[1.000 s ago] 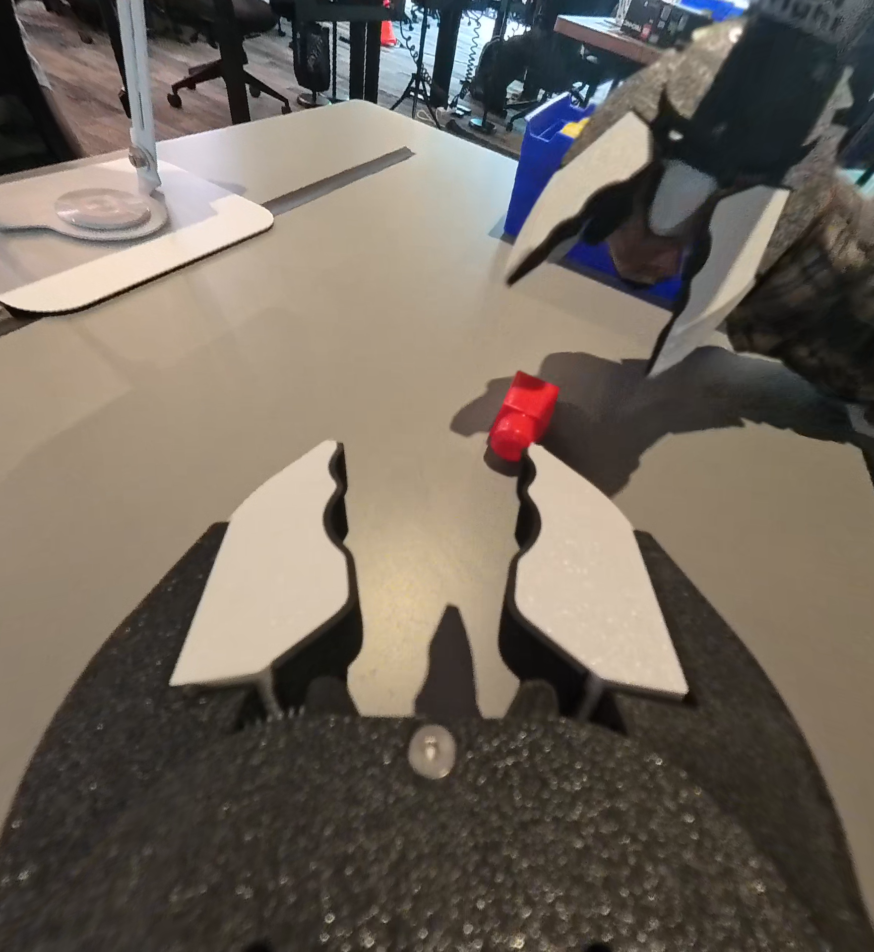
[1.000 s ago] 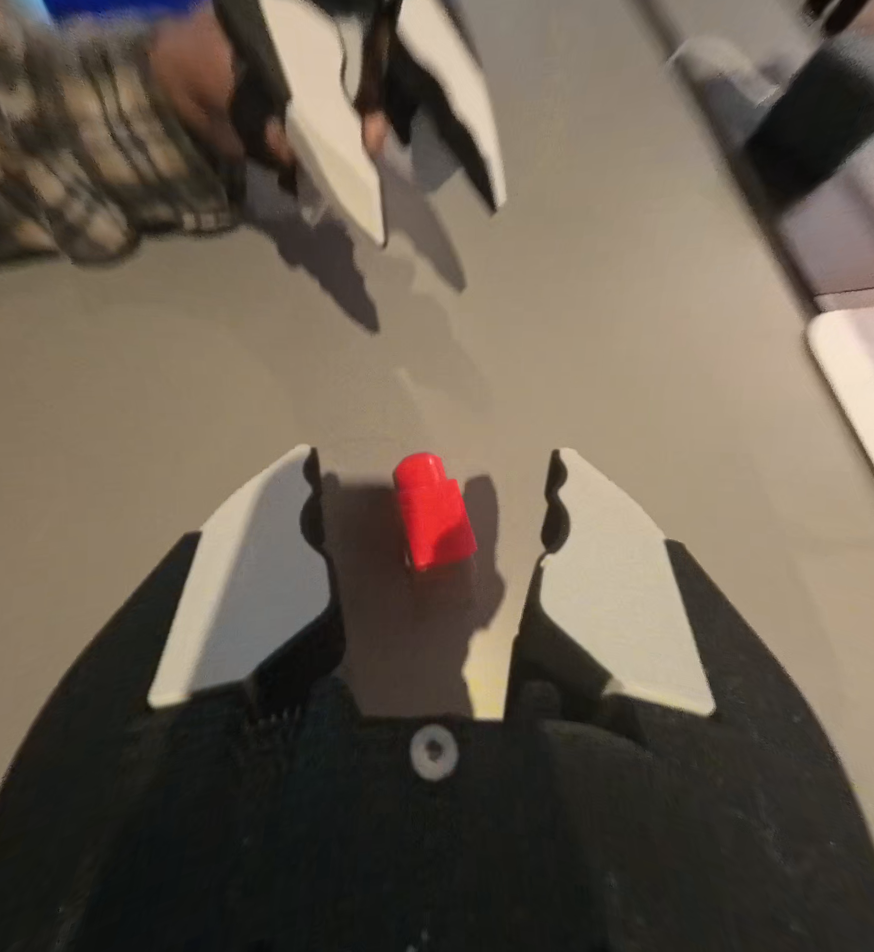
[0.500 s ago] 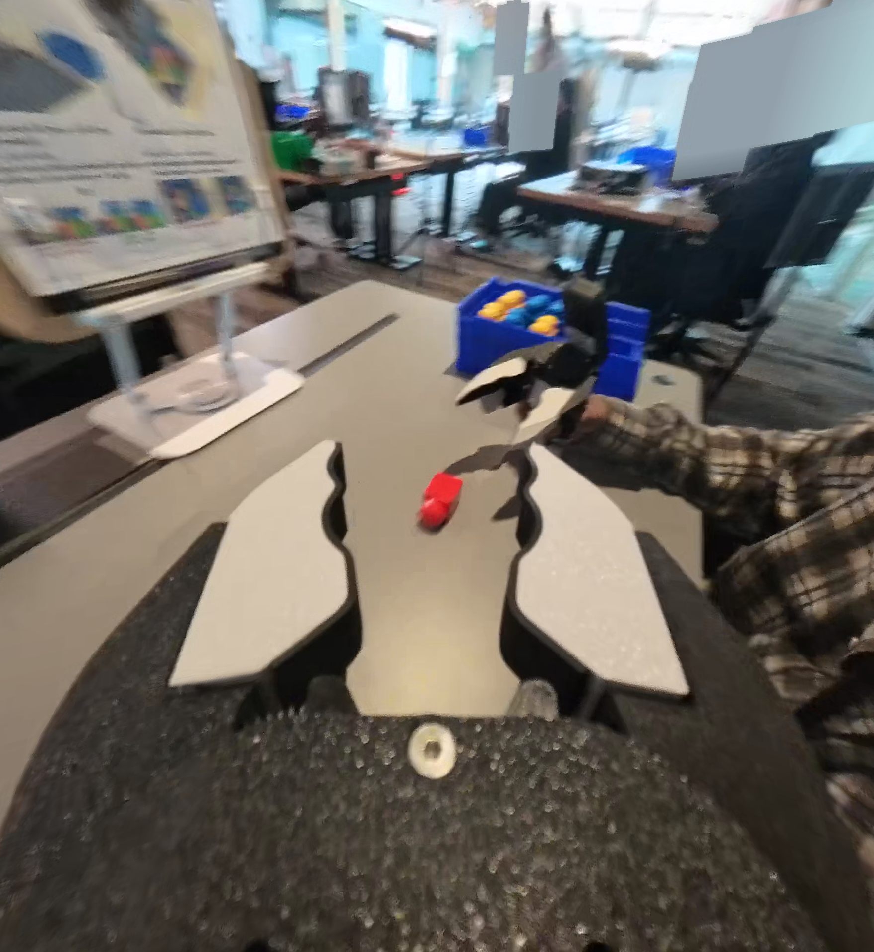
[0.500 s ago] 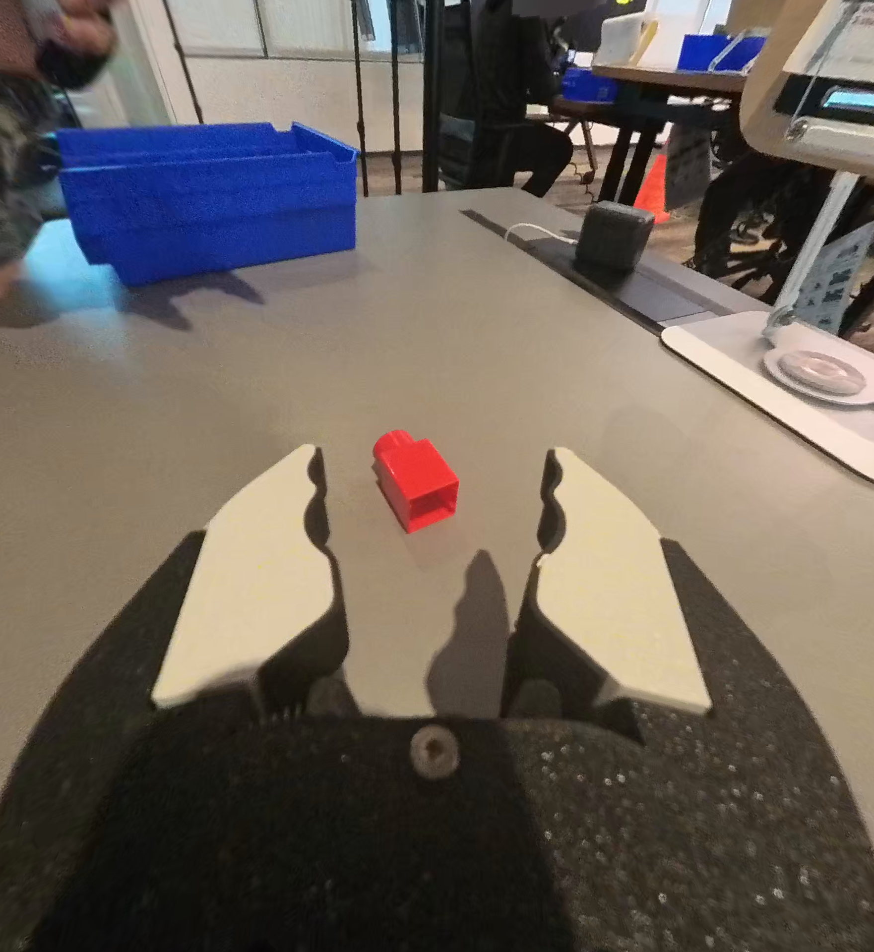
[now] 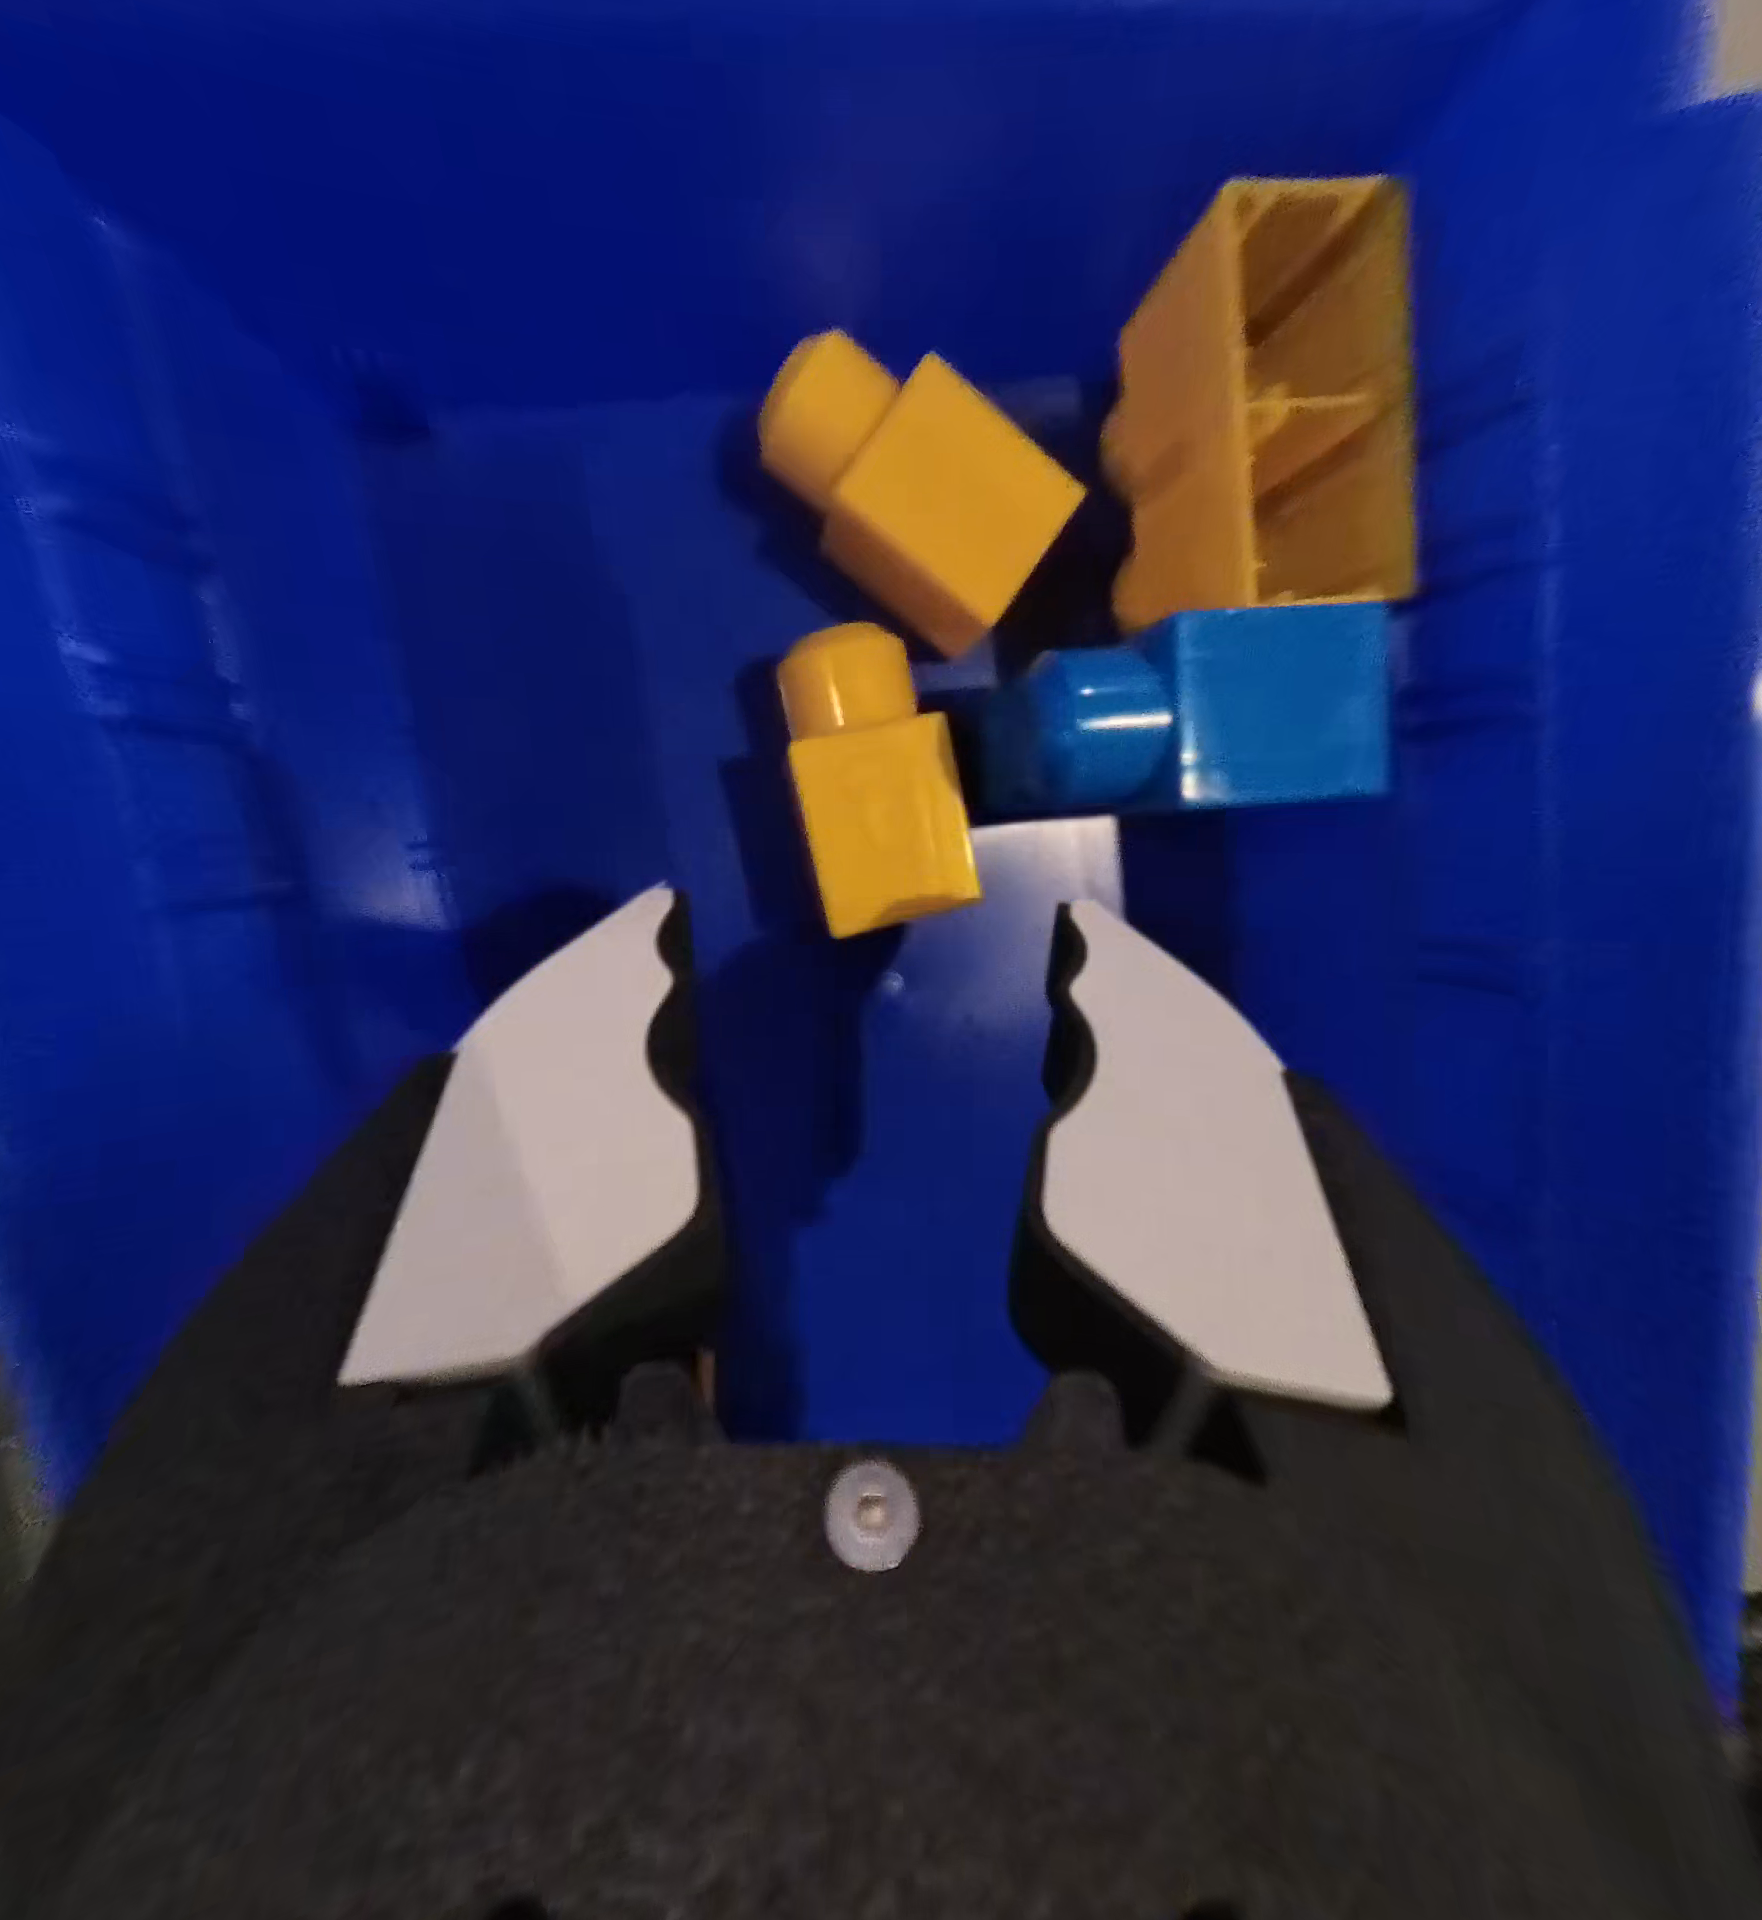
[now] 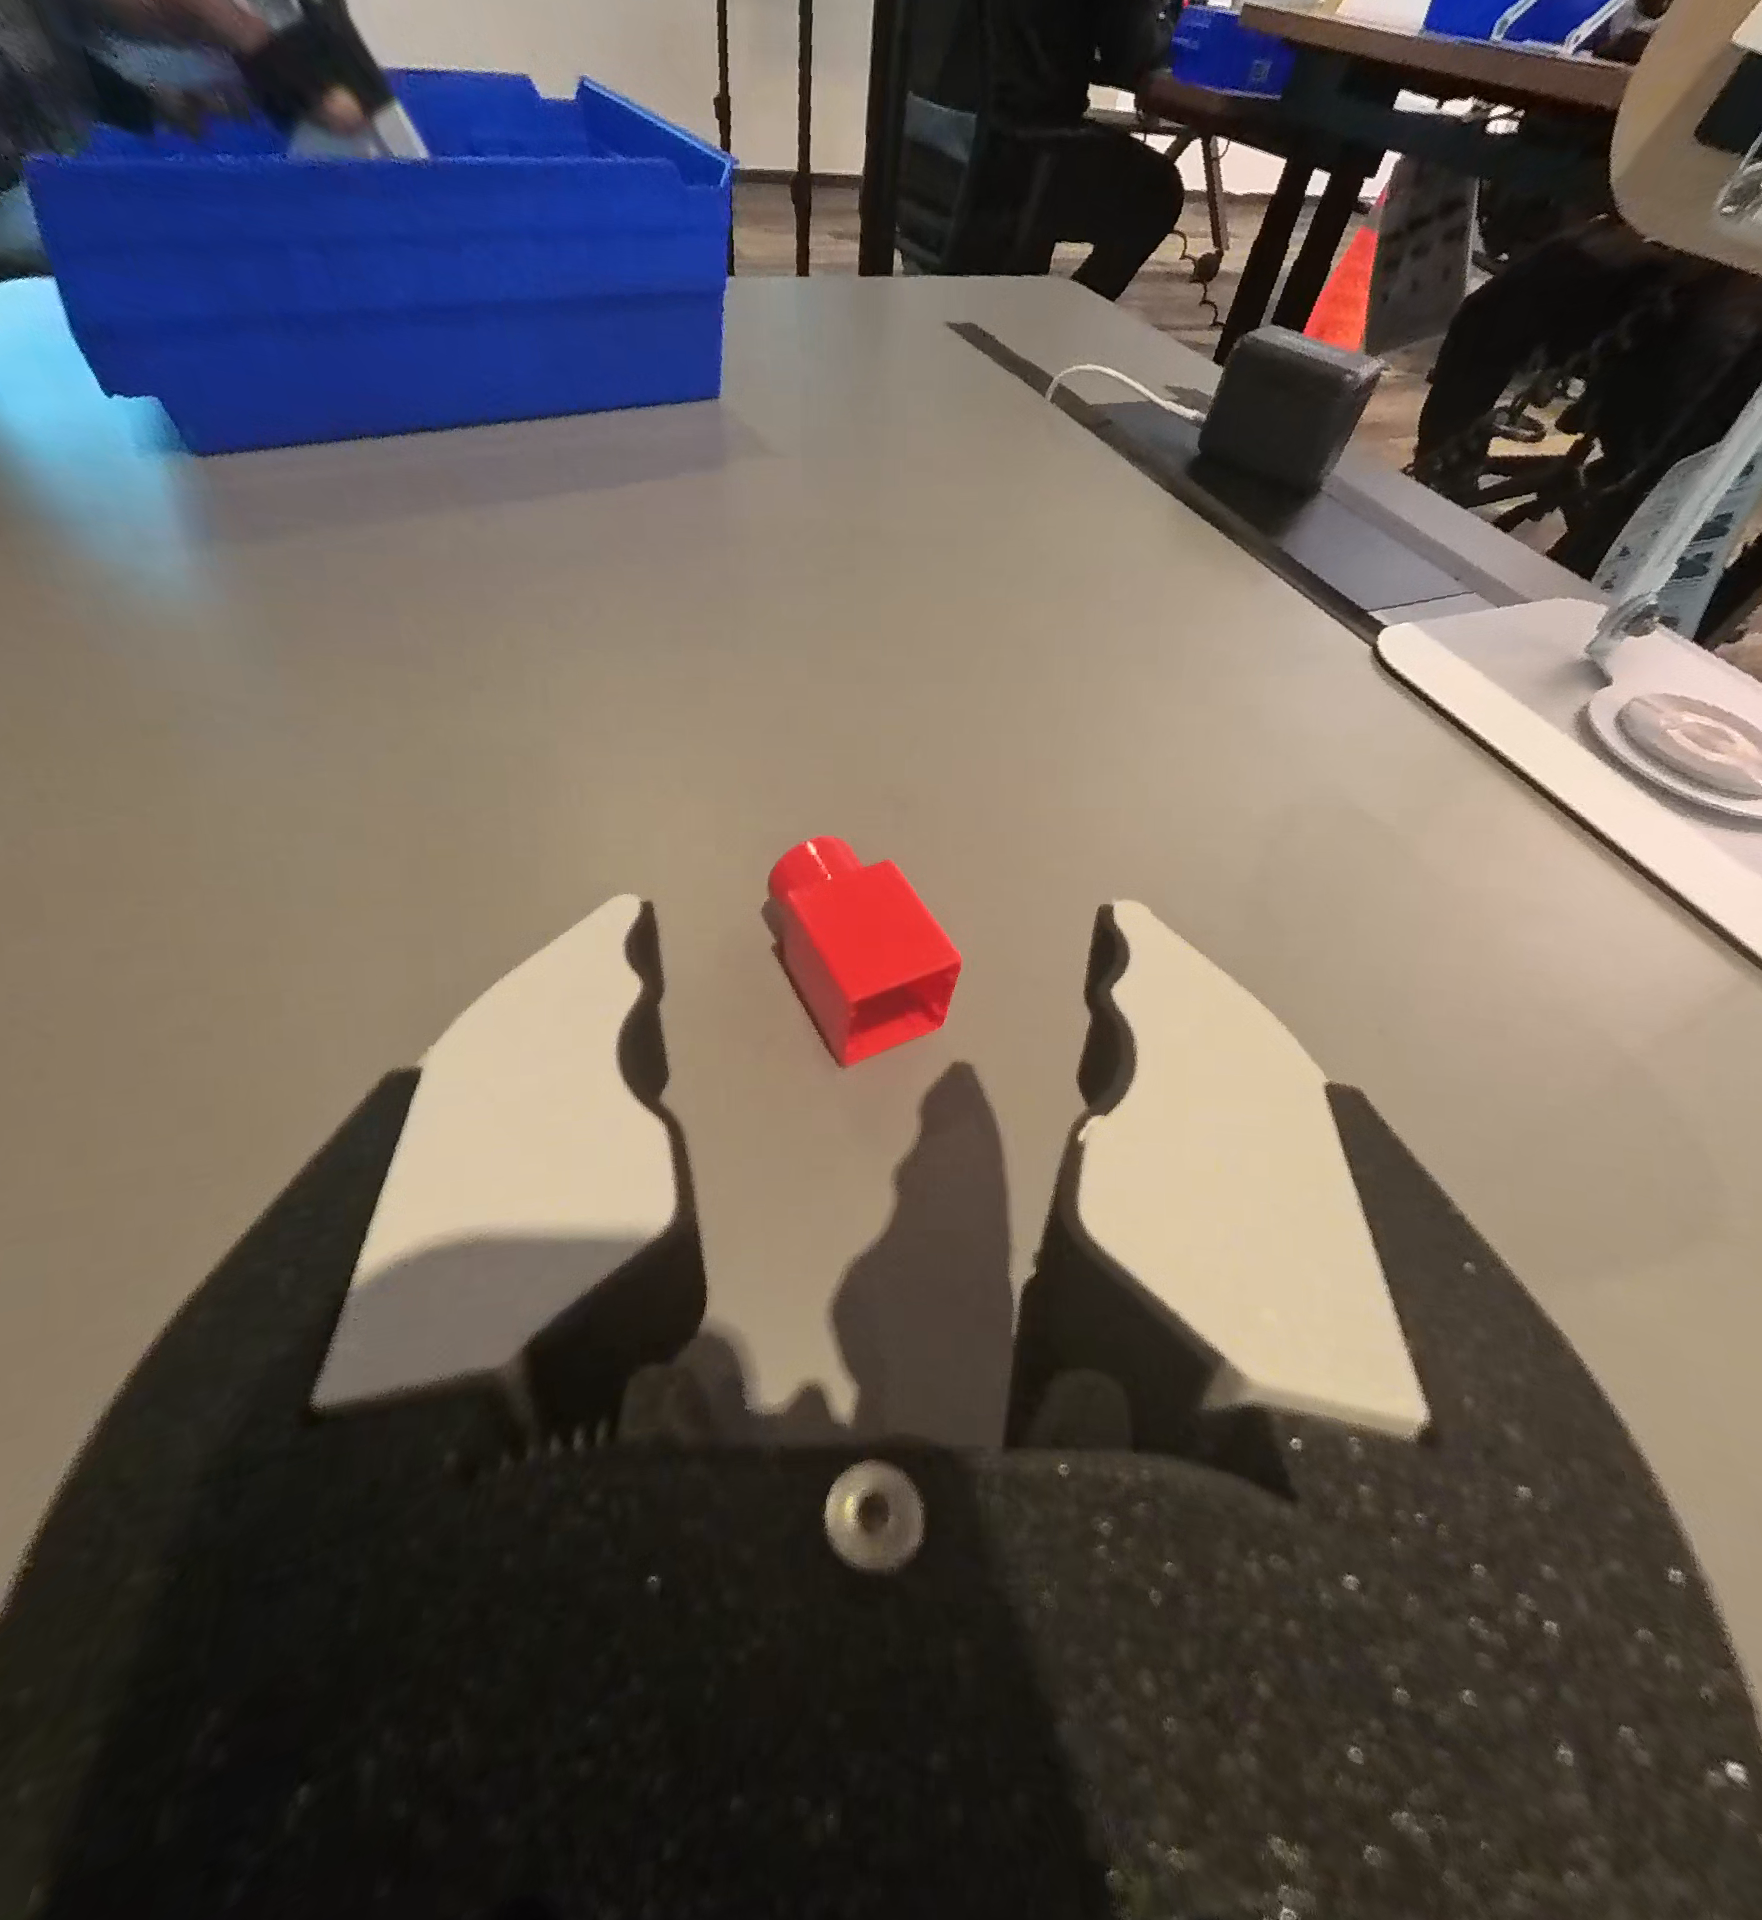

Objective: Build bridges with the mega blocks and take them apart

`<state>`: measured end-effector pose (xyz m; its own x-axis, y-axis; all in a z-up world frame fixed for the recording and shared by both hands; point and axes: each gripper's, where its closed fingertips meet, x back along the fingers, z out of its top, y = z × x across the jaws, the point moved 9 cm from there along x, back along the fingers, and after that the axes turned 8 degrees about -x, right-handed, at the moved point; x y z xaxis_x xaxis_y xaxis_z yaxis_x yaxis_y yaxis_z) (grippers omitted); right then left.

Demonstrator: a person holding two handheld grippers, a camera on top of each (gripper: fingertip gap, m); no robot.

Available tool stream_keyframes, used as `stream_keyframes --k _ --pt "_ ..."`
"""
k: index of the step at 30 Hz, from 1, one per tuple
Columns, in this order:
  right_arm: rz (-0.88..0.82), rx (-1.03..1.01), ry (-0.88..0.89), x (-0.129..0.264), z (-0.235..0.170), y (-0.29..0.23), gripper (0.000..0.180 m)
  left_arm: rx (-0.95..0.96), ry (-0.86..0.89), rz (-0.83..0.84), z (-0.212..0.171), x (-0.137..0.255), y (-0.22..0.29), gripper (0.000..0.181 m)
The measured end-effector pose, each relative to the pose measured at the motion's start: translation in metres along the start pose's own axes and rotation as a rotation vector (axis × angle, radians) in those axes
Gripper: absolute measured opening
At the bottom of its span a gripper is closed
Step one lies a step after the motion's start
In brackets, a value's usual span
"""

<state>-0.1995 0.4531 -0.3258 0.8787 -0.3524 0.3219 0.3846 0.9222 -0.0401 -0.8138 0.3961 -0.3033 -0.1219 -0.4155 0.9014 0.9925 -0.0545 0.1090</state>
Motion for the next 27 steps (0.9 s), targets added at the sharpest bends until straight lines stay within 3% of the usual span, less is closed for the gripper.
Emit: stream_keyframes --k 8,10,11,15,18,21,24,27 --pt "0.04 -0.038 0.018 0.005 0.001 -0.003 0.076 0.017 -0.141 0.047 0.003 -0.034 -0.005 0.067" --pt "0.038 -0.022 0.01 0.005 0.002 -0.005 0.076 -0.022 -0.164 0.079 0.006 -0.037 -0.005 0.054" --pt "0.042 -0.018 0.013 0.005 0.002 -0.006 0.076 -0.039 -0.171 0.081 0.007 -0.036 -0.005 0.037" --pt "0.053 -0.013 0.015 0.007 0.003 -0.009 0.076 -0.057 -0.185 0.085 0.007 -0.029 -0.006 0.037" --pt "0.066 -0.017 0.034 0.01 0.005 -0.011 0.075 -0.066 -0.075 0.064 0.013 0.004 -0.001 0.037" --pt "0.082 -0.052 0.066 0.013 0.008 -0.01 0.075 -0.138 0.153 0.022 0.031 0.06 0.025 0.037" --pt "0.117 -0.108 0.122 0.017 0.012 -0.01 0.075 -0.275 0.398 -0.093 0.051 0.107 0.087 0.036" --pt "0.158 -0.168 0.194 0.02 0.017 -0.01 0.075 -0.459 0.56 -0.295 0.062 0.114 0.178 0.036"
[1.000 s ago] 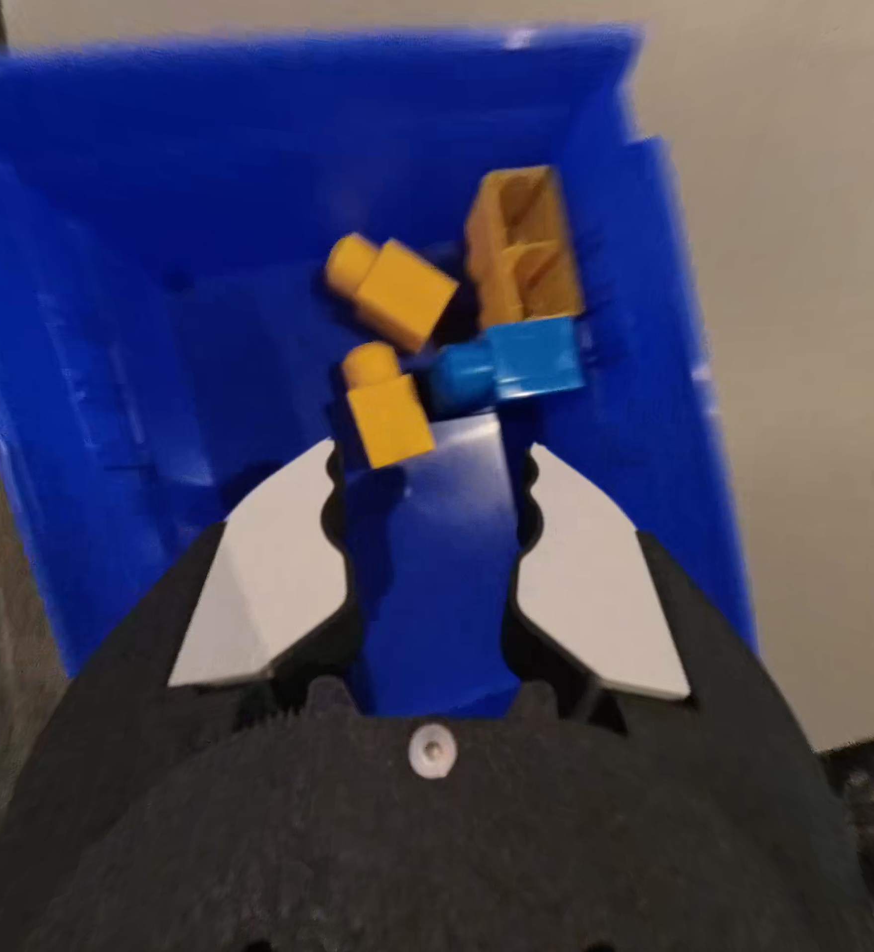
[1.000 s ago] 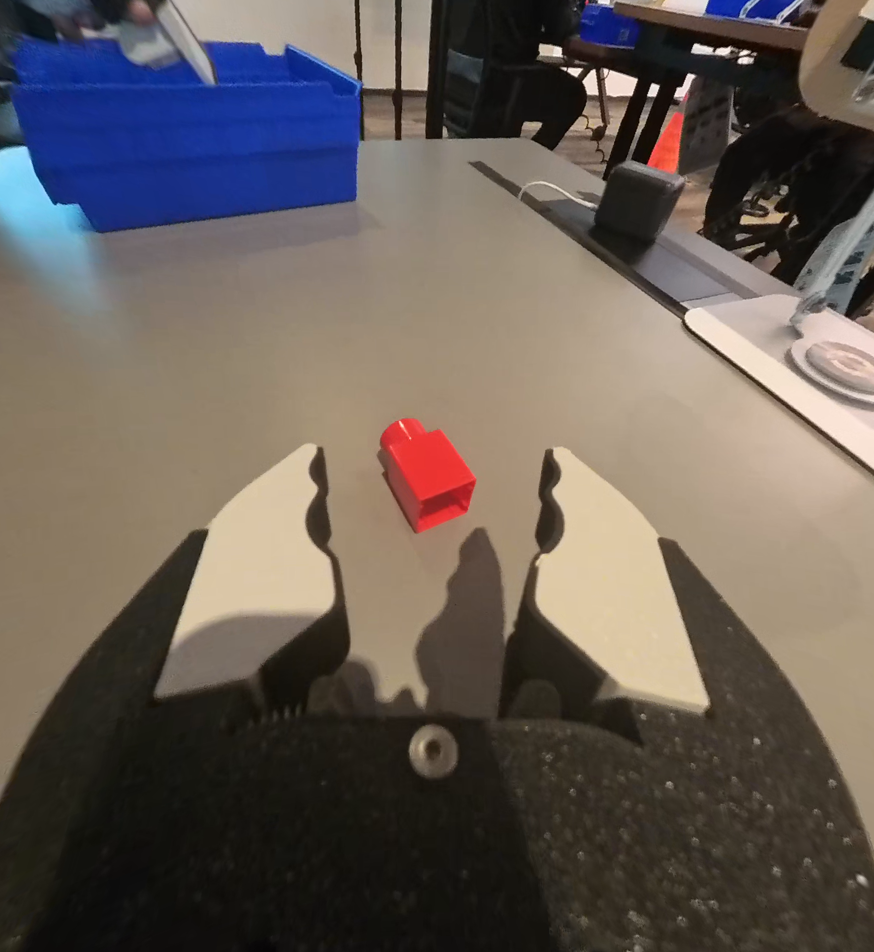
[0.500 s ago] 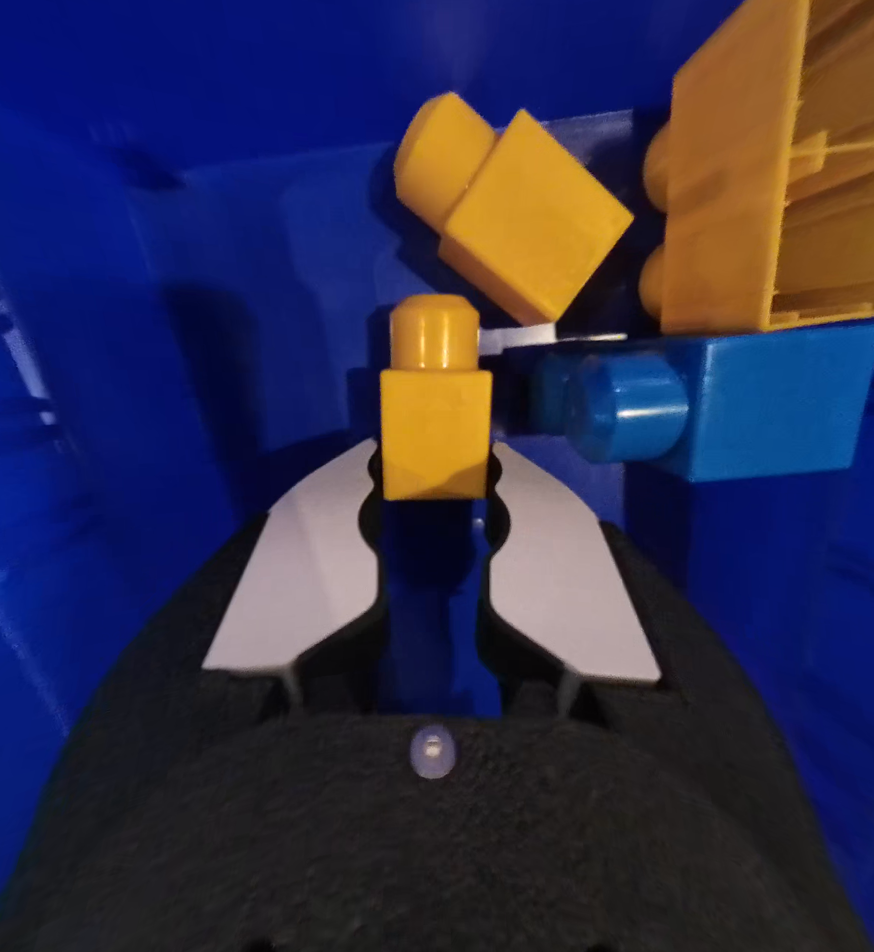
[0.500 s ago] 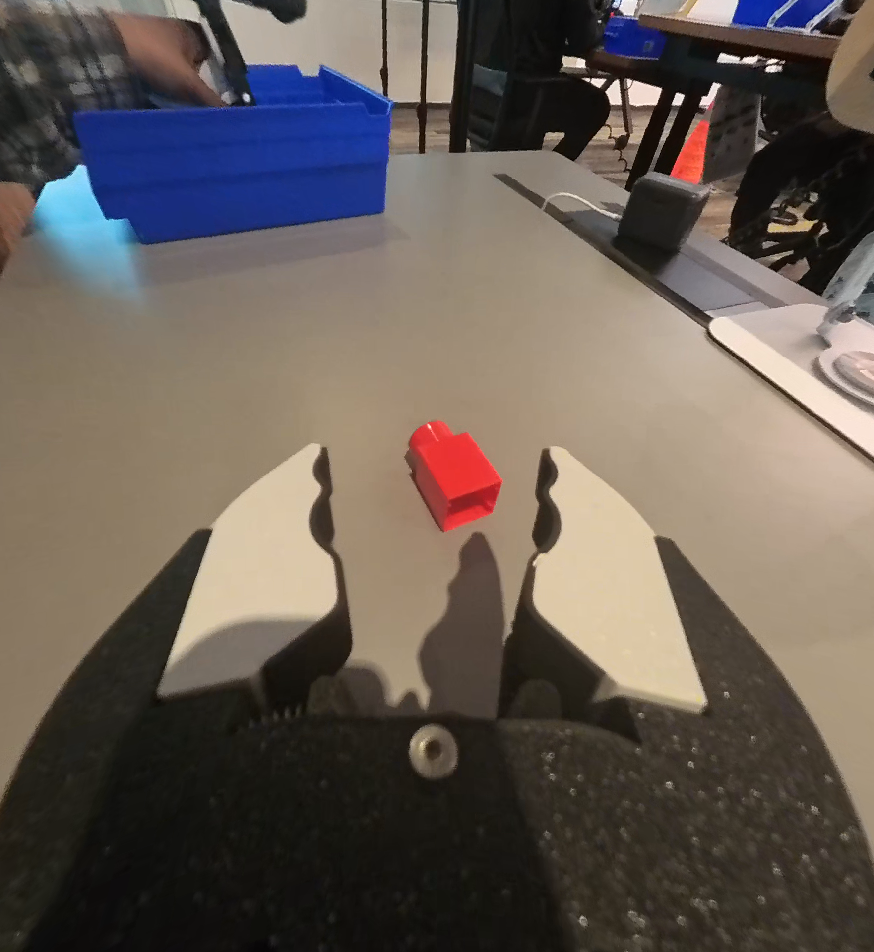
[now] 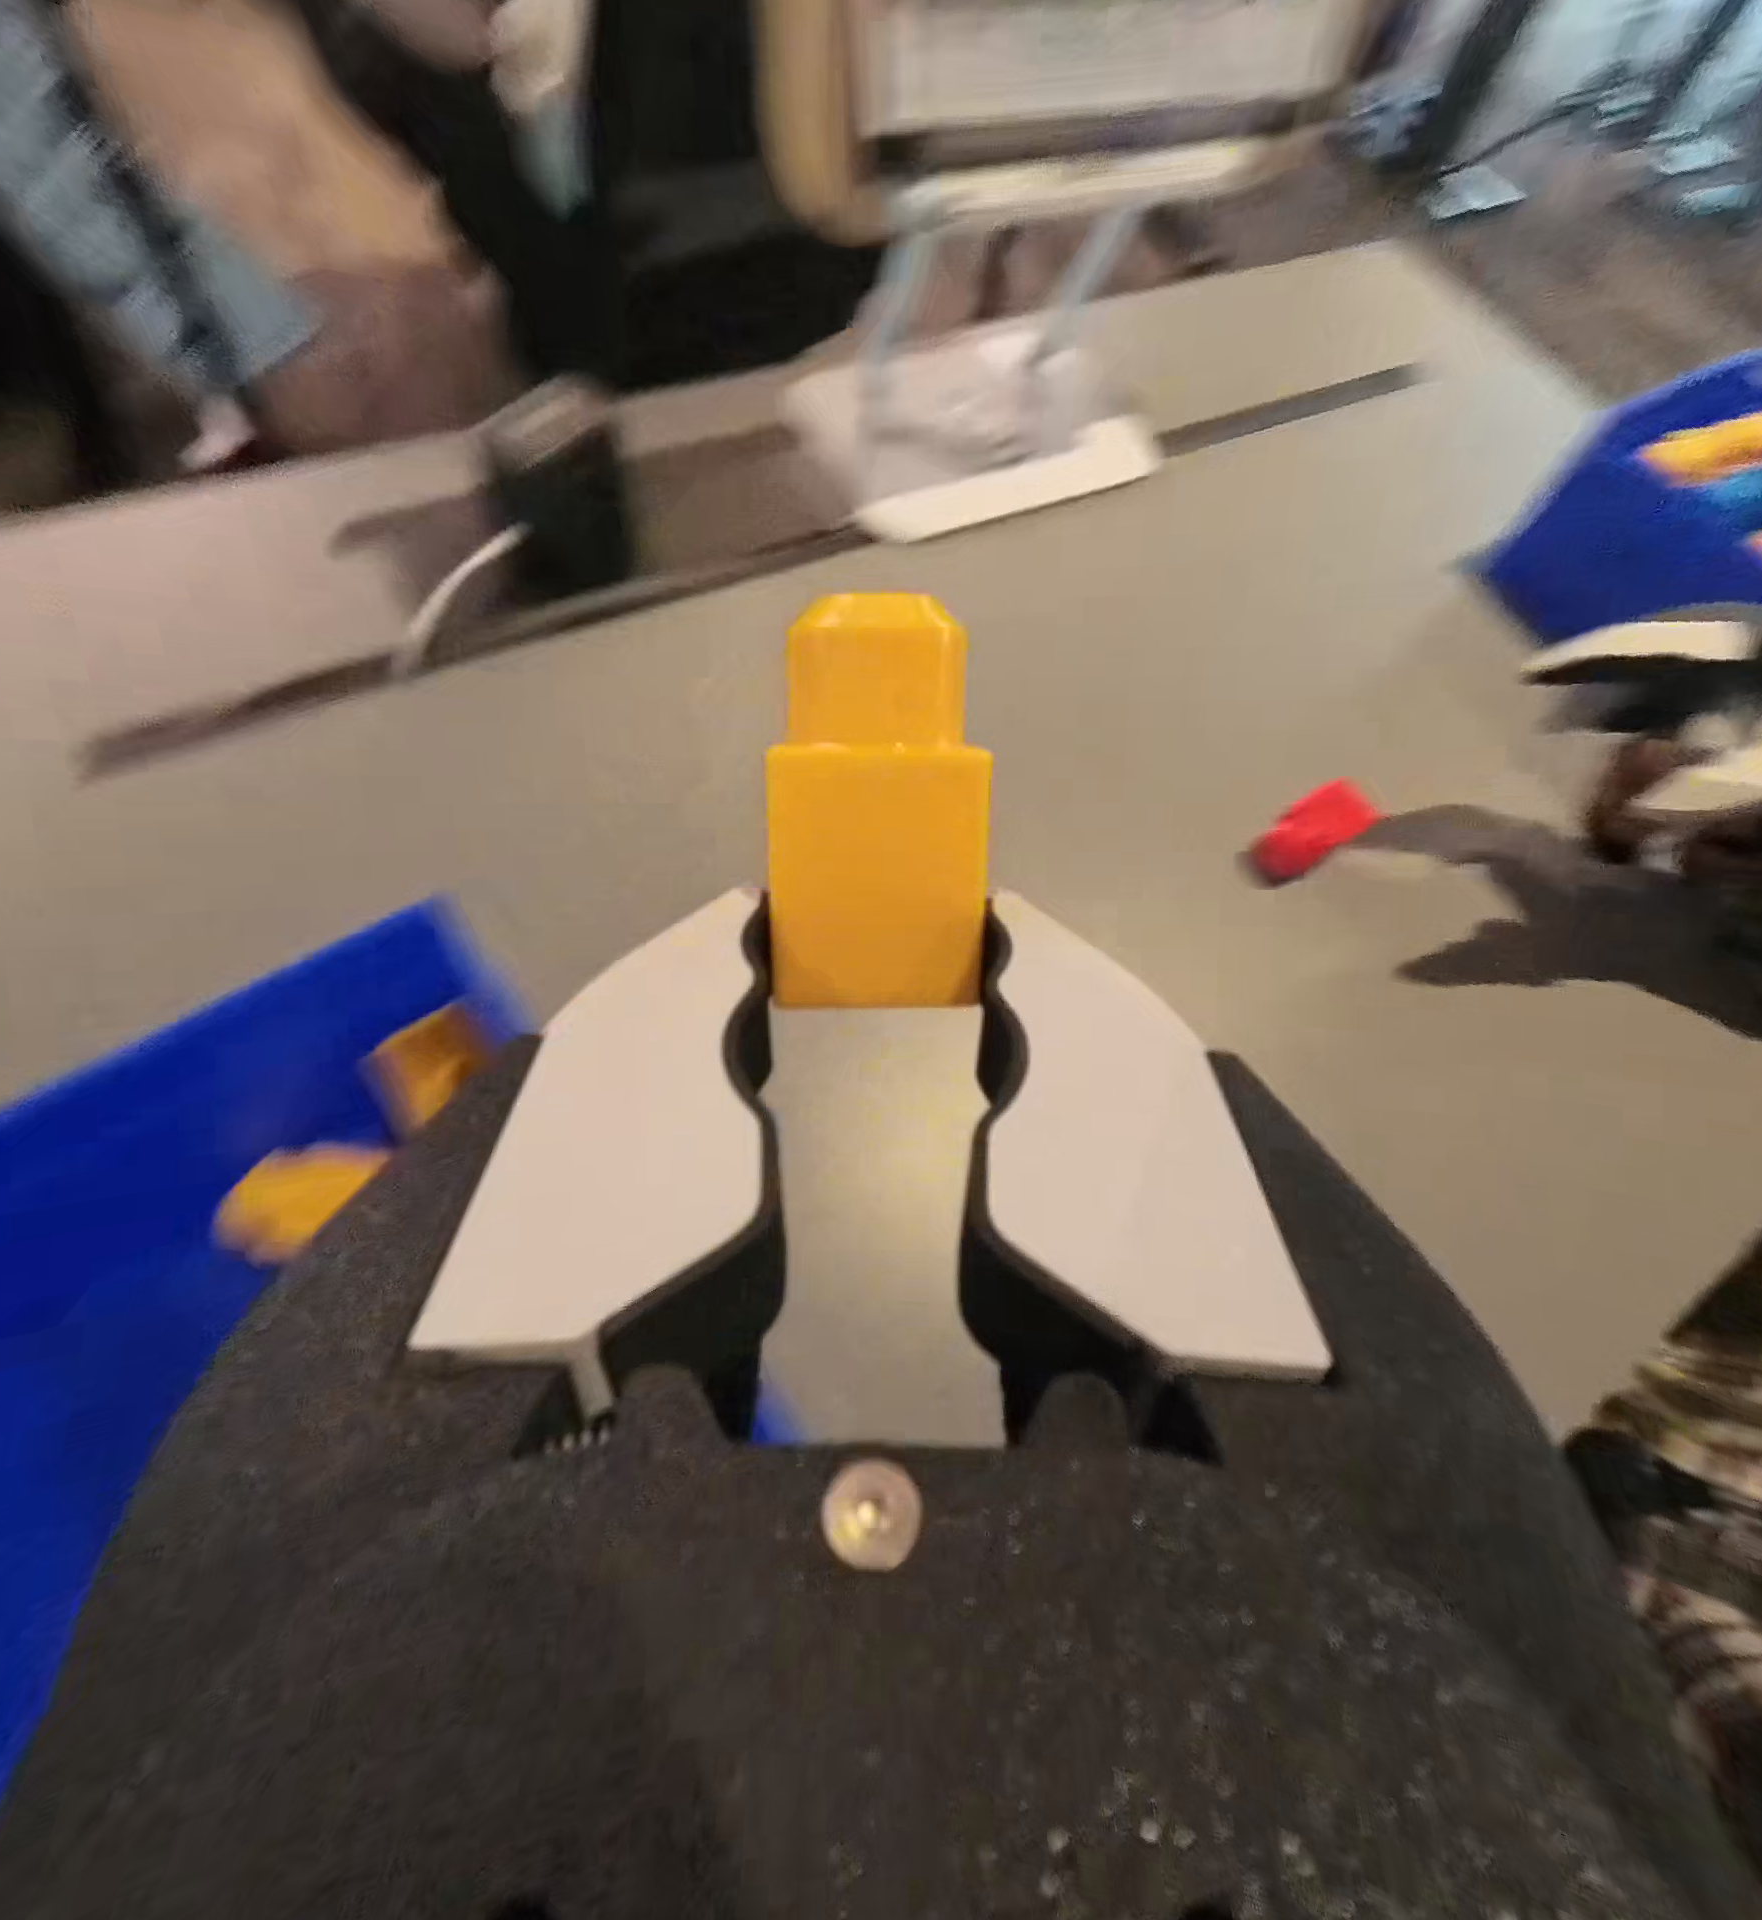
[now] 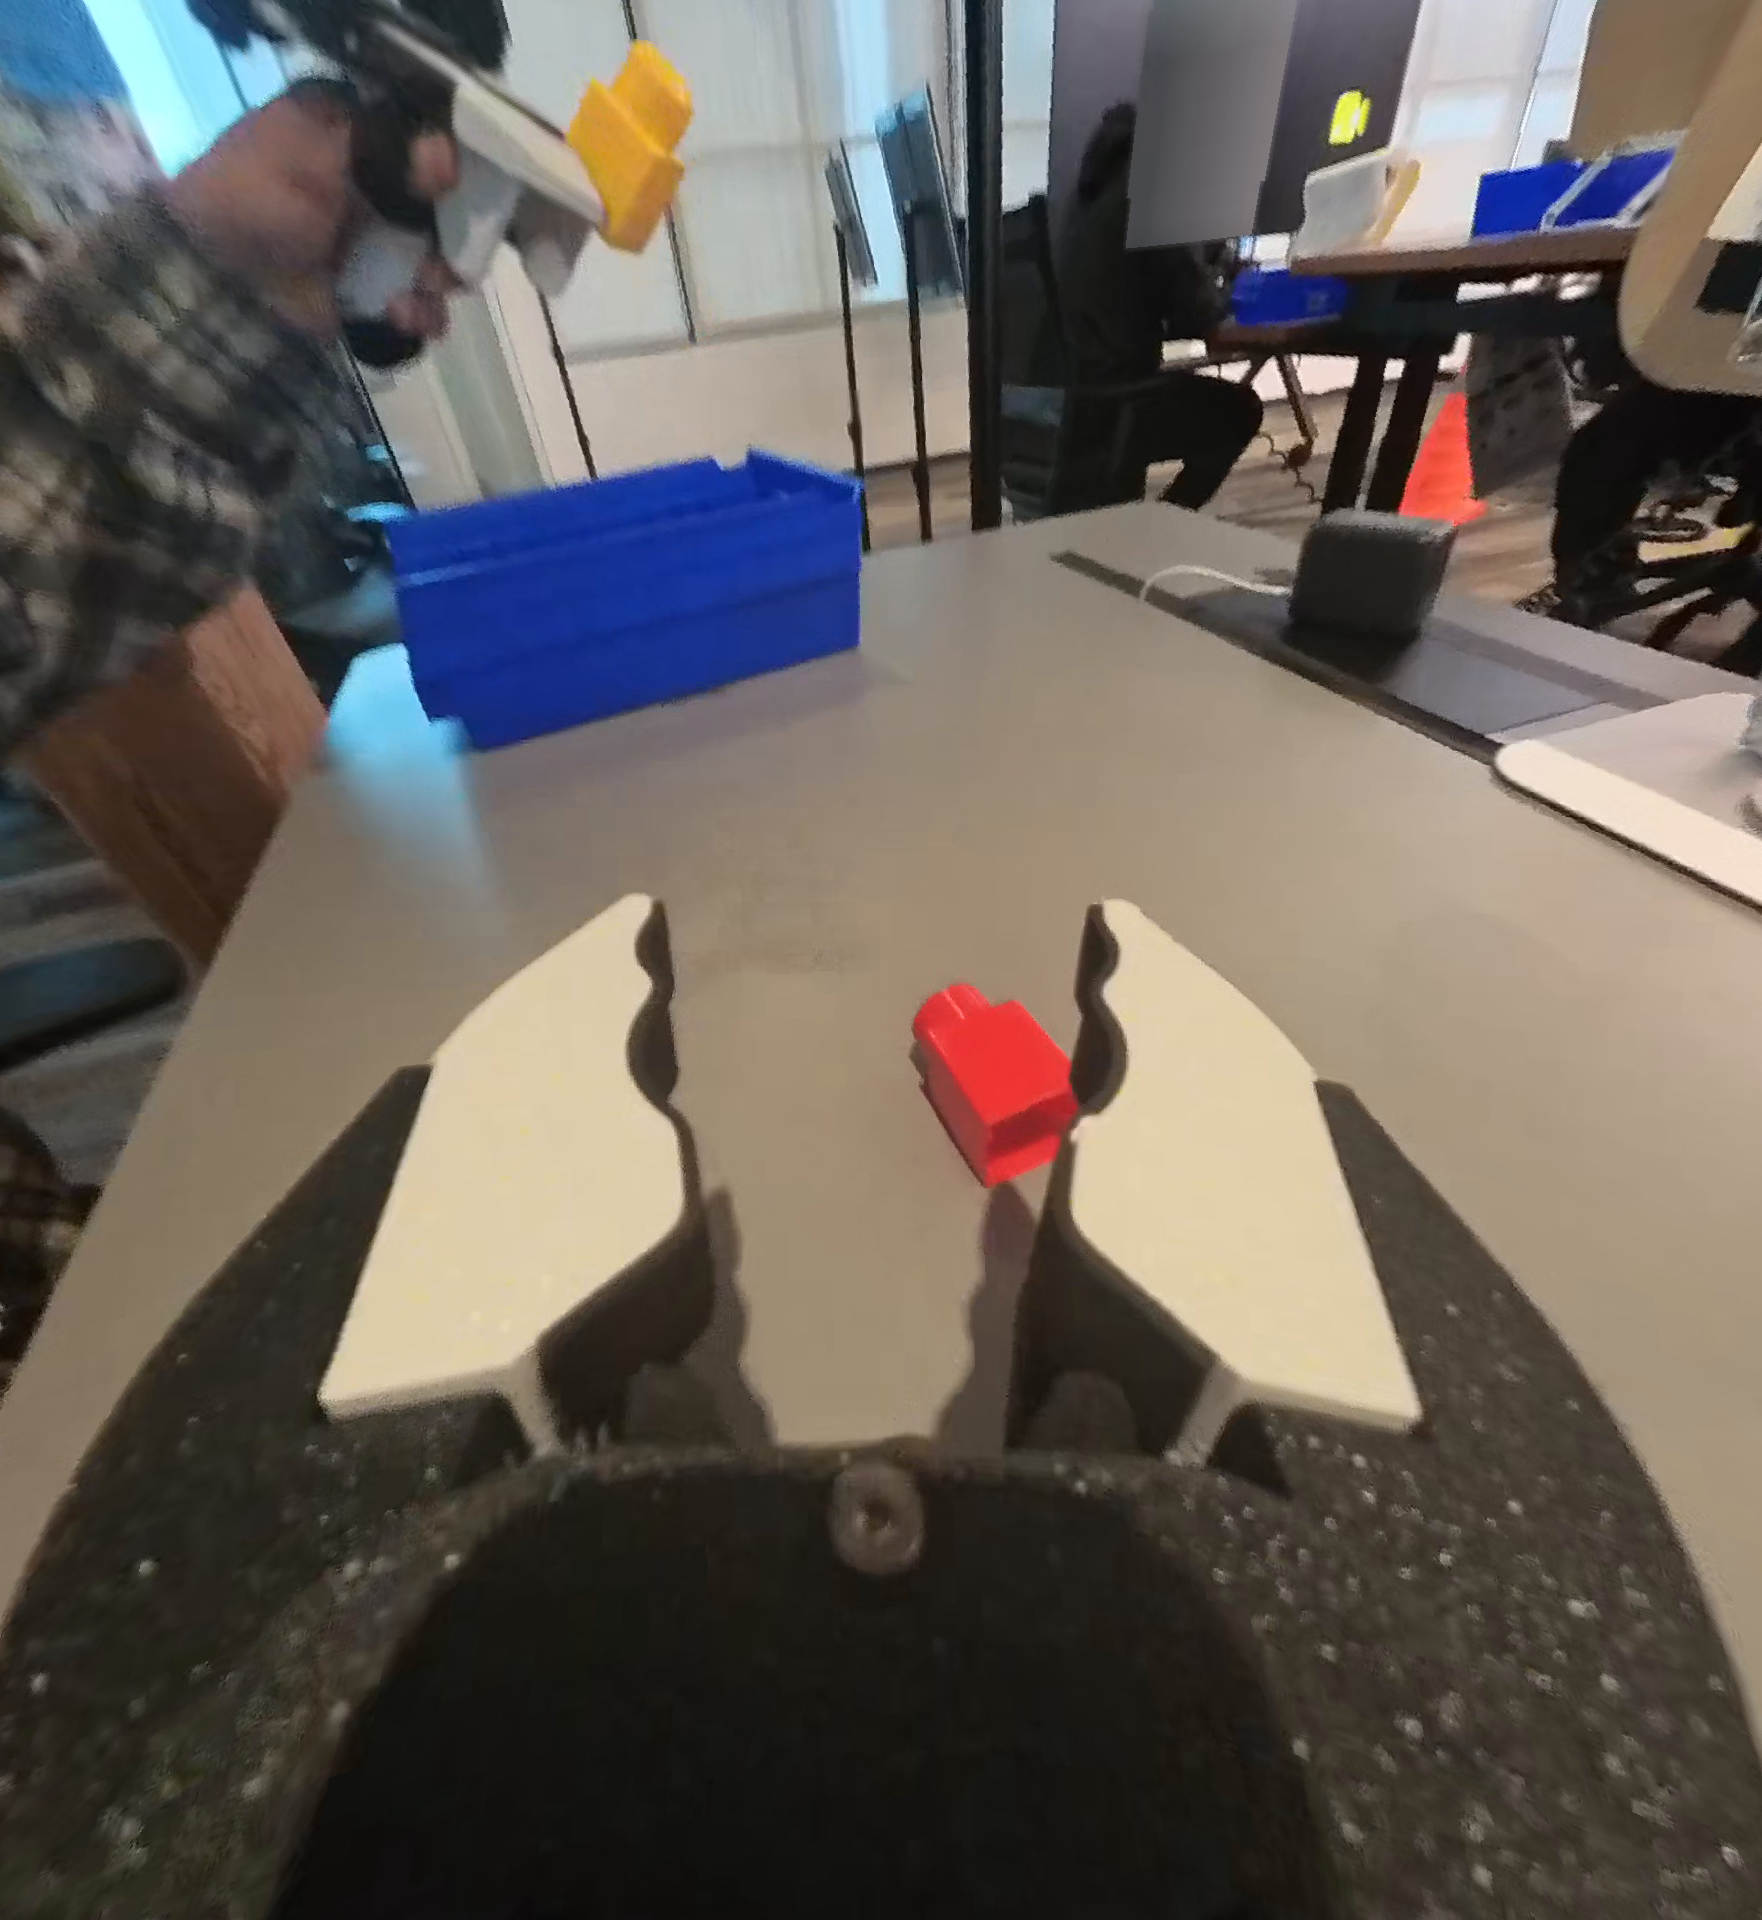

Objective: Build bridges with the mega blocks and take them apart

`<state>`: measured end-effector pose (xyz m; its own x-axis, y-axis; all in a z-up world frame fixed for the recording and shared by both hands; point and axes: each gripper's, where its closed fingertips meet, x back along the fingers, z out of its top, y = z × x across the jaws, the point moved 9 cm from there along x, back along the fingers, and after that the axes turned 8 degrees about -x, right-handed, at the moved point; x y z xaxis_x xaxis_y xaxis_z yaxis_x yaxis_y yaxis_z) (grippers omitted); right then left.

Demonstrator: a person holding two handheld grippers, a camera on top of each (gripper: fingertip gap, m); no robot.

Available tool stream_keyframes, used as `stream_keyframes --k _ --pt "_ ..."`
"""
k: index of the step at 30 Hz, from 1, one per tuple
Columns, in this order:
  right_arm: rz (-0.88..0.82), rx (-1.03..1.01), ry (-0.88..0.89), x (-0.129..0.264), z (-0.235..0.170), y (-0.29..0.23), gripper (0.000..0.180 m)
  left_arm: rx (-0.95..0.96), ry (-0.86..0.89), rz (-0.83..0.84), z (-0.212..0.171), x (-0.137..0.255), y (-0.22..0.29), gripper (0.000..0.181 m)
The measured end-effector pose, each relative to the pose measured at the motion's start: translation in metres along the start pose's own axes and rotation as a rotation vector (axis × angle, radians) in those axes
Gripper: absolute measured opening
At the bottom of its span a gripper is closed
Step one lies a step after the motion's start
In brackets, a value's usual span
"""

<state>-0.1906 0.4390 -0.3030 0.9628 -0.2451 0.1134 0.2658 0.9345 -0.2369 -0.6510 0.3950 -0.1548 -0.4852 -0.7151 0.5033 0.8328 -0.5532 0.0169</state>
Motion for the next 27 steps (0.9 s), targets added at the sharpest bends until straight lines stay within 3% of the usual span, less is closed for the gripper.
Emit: stream_keyframes --k 5,8,11,19,22,24,27 --pt "0.125 -0.133 0.2 0.009 0.01 -0.002 0.061 -0.032 0.298 -0.466 0.013 -0.107 0.114 0.036" --pt "0.184 -0.229 0.309 0.014 0.014 0.0 0.062 -0.015 0.347 -0.695 -0.002 -0.173 0.162 0.036" --pt "0.181 -0.238 0.35 0.016 0.015 0.001 0.068 0.007 0.364 -0.849 -0.017 -0.212 0.193 0.036" --pt "0.319 -0.293 0.315 -0.004 0.014 -0.012 0.064 -0.066 0.342 -0.927 -0.033 -0.227 0.222 0.037" --pt "0.358 -0.29 0.287 -0.011 0.013 -0.017 0.056 -0.083 0.33 -0.934 -0.036 -0.227 0.228 0.036" --pt "0.38 -0.295 0.262 -0.015 0.012 -0.019 0.035 -0.092 0.335 -0.954 -0.037 -0.227 0.232 0.037" --pt "0.362 -0.263 0.203 -0.016 0.016 -0.021 0.033 -0.115 0.31 -0.948 -0.038 -0.227 0.231 0.037"
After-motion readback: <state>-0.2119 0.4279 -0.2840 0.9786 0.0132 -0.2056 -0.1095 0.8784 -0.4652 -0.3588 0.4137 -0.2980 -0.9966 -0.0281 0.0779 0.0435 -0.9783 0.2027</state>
